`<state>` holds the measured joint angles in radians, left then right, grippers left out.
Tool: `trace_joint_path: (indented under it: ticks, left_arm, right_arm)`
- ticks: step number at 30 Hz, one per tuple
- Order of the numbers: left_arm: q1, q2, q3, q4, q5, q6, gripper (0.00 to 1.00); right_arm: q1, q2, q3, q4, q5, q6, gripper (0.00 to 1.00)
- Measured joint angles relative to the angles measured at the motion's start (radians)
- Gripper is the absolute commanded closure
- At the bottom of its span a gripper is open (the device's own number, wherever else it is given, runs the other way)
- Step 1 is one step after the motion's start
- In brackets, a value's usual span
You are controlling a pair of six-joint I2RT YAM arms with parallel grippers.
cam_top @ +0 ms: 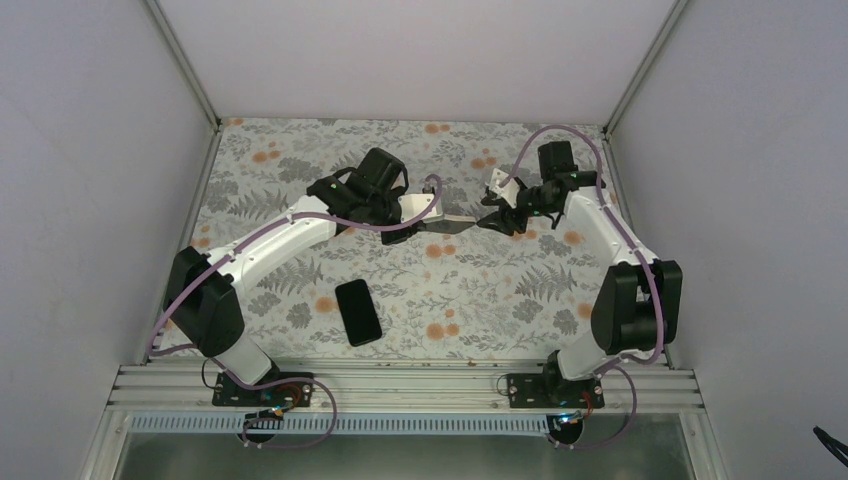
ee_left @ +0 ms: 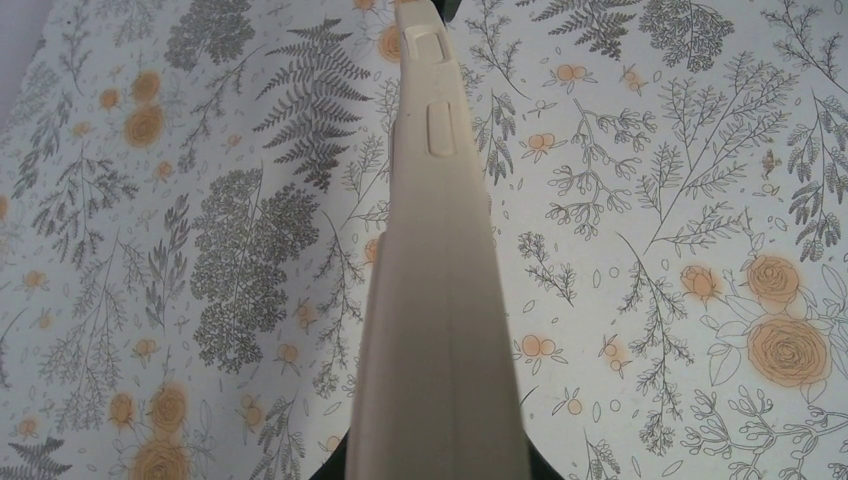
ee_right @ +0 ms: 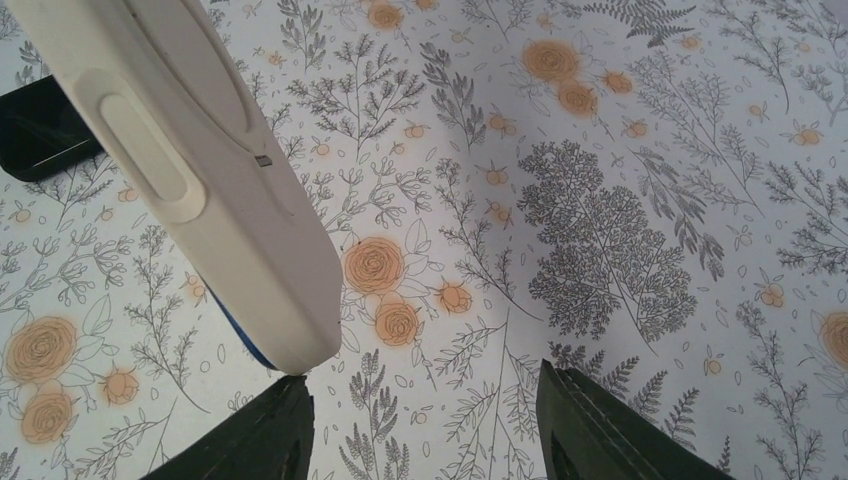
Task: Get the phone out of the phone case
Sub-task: Remove the phone case from the phone.
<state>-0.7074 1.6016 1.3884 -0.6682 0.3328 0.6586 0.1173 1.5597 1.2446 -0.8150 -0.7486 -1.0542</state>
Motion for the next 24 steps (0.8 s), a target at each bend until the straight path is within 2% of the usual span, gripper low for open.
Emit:
trace_joint_path:
  ticks: [16, 24]
  left_arm:
    - [-0.024, 0.005, 0.001, -0.001, 0.000, 0.000, 0.98]
    - [-0.026, 0.005, 0.001, 0.001, -0.019, 0.000, 0.98]
  right_arm:
    - [0.013, 0.041, 0.079, 0.030, 0.003, 0.032, 0.44]
    - [0.005, -0.005, 0.046, 0.003, 0.030, 0.011, 0.41]
